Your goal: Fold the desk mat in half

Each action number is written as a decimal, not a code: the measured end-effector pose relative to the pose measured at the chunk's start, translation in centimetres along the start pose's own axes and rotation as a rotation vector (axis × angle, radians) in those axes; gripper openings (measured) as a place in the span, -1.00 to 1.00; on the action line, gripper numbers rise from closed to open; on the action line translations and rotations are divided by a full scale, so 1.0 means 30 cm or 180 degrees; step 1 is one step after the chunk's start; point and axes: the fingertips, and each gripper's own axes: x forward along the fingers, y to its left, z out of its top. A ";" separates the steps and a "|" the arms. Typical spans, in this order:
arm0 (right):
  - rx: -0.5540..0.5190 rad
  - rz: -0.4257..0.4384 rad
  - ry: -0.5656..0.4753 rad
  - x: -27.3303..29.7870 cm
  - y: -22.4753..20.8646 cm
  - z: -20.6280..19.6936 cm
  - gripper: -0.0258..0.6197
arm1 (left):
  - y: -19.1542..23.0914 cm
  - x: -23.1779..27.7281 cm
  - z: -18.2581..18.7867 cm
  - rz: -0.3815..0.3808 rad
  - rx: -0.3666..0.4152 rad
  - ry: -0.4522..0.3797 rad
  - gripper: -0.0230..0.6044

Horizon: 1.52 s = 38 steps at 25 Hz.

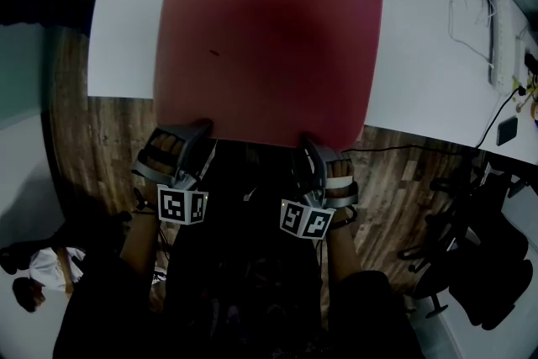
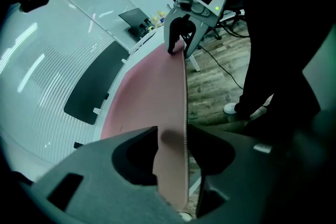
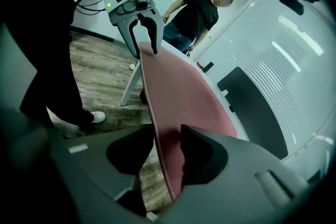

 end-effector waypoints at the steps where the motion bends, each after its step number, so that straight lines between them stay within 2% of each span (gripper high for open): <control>1: -0.0013 0.0016 -0.0021 -0.008 0.000 0.005 -0.43 | 0.000 -0.008 0.005 -0.0031 0.0007 -0.0004 -0.39; 6: -0.0131 0.0105 -0.0158 -0.046 -0.025 0.036 -0.70 | 0.013 -0.052 0.032 -0.0152 0.0027 -0.0035 -0.73; 10: -0.0208 0.0171 -0.0234 -0.075 -0.071 0.062 -0.81 | 0.069 -0.088 0.054 -0.0185 0.0011 -0.0085 -0.85; 19: -0.0423 0.0394 -0.0335 -0.124 -0.190 0.133 -0.83 | 0.208 -0.163 0.082 -0.0466 0.0000 -0.0137 -0.86; 32: -0.0808 0.0309 -0.0473 -0.043 -0.474 0.211 -0.83 | 0.504 -0.133 0.088 -0.0460 -0.0040 -0.0183 -0.86; 38: -0.0899 0.0337 -0.0484 0.029 -0.585 0.218 -0.83 | 0.651 -0.060 0.080 -0.0442 0.0065 -0.0205 -0.86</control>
